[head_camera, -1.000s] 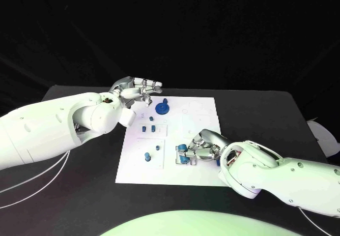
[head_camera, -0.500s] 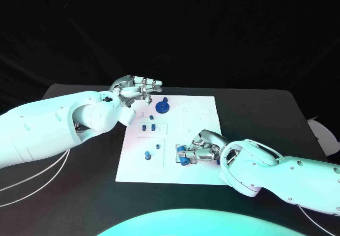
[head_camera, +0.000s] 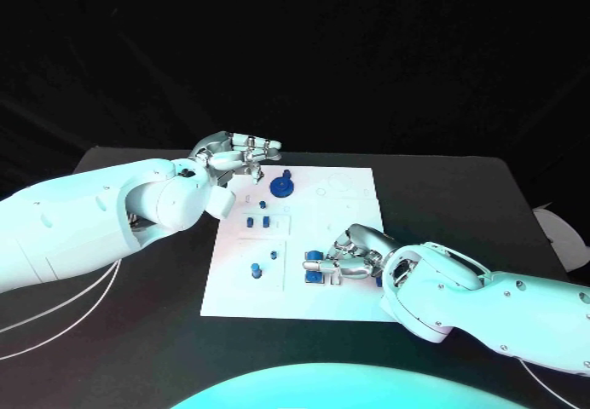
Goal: Assemble the parts on the task board
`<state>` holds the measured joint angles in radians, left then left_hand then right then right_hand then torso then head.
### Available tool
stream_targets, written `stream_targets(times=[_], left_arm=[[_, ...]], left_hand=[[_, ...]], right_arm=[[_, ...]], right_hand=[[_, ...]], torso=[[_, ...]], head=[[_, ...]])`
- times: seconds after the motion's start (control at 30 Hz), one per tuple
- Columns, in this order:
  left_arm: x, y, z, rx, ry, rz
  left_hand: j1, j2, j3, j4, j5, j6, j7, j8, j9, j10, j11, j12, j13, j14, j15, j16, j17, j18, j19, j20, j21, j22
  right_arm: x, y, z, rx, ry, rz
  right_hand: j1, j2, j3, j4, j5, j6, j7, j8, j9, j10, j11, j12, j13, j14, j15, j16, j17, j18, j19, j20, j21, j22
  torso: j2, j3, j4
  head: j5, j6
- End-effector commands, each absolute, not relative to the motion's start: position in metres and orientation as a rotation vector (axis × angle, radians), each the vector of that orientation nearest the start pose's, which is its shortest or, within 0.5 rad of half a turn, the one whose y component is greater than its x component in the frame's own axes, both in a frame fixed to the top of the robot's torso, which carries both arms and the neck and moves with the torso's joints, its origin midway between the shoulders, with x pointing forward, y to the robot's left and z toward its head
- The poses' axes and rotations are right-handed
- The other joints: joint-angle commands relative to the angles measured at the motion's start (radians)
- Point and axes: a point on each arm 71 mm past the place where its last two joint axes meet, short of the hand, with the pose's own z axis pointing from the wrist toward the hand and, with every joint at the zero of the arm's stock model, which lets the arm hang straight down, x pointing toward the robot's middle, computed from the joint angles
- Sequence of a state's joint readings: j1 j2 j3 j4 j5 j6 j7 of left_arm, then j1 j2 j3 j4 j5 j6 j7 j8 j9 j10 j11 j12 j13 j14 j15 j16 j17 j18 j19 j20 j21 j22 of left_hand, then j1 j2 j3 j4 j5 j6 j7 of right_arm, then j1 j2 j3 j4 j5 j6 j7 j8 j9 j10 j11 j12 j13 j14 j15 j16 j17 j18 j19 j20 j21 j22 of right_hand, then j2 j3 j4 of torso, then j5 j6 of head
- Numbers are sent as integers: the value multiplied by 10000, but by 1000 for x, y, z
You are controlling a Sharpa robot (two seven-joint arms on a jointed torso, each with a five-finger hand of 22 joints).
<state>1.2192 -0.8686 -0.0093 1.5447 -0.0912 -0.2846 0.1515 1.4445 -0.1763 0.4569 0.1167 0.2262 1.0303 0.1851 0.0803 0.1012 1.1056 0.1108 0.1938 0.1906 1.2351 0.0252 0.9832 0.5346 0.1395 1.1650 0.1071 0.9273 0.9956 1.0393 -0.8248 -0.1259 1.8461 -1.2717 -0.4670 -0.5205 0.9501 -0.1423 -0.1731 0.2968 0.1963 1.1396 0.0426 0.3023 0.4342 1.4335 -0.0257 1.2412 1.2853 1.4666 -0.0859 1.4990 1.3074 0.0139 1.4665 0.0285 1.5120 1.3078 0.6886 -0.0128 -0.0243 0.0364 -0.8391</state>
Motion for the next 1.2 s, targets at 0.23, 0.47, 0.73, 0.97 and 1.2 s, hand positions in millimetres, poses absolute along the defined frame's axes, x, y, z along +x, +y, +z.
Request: stream_targets(times=[0.23, 0.47, 0.73, 0.97, 1.2], left_arm=[[490, 211, -170, -11205, 16280, -14465], [490, 211, -170, -11203, 16276, -14466], [490, 211, -170, -11199, 16281, -14476], [490, 211, -170, -11195, 16260, -14476], [490, 212, -170, -11198, 16232, -14460]], left_hand=[[115, -2, 7, -56, 34, -62, -9, 41, -17, -70, -16, 36, 13, -60, -3, 23, -20, 149, -11, 55, -34, -8], [115, -1, 9, -56, 33, -63, -7, 41, -18, -74, -14, 38, 13, -62, -2, 22, -24, 149, -12, 55, -36, -10], [91, 2, 5, -41, 29, -68, -1, 42, -21, -83, -7, 43, 12, -58, 3, 35, -10, 146, -9, 57, -33, -6], [91, 2, 5, -41, 29, -68, -1, 42, -21, -83, -7, 43, 12, -58, 3, 35, -10, 146, -9, 57, -33, -6], [74, 3, 1, -32, 26, -72, 2, 42, -23, -90, -4, 47, 12, -56, 7, 43, -2, 144, -6, 59, -29, -1]], right_arm=[[364, -134, -246, 1617, 19300, 7046], [360, -137, -245, 1183, 19363, 6992], [358, -136, -246, 922, 19547, 6978], [360, -136, -248, 984, 19569, 6853], [363, -135, -251, 972, 19689, 6728]], right_hand=[[1436, 538, 461, -90, 984, -83, -50, 200, 141, 70, -73, 147, 210, 743, -49, 20, 1187, -29, 835, -46, 91, 2485], [2183, 527, 435, -209, 1432, -62, -95, 303, 213, 208, -106, 421, 464, 776, -77, 93, 1340, -63, 900, -78, 243, 2530], [2555, 513, 388, -274, 1409, -52, -111, 355, 248, 257, -122, 523, 566, 798, -90, 145, 1443, -83, 939, -91, 338, 2557], [2621, 574, 392, -260, 1421, -44, -115, 370, 257, 274, -127, 558, 600, 804, -93, 160, 1473, -93, 956, -94, 379, 2569], [2659, 709, 393, -197, 1484, -48, -116, 382, 265, 278, -129, 559, 608, 804, -95, 161, 1475, -91, 953, -98, 371, 2567]], torso=[[7, 3, -1], [-8, -7, 3], [-3, -10, 3], [11, -9, 4], [13, -2, 15]], head=[[43, -40], [50, -36], [55, -24], [53, -29], [56, -70]])
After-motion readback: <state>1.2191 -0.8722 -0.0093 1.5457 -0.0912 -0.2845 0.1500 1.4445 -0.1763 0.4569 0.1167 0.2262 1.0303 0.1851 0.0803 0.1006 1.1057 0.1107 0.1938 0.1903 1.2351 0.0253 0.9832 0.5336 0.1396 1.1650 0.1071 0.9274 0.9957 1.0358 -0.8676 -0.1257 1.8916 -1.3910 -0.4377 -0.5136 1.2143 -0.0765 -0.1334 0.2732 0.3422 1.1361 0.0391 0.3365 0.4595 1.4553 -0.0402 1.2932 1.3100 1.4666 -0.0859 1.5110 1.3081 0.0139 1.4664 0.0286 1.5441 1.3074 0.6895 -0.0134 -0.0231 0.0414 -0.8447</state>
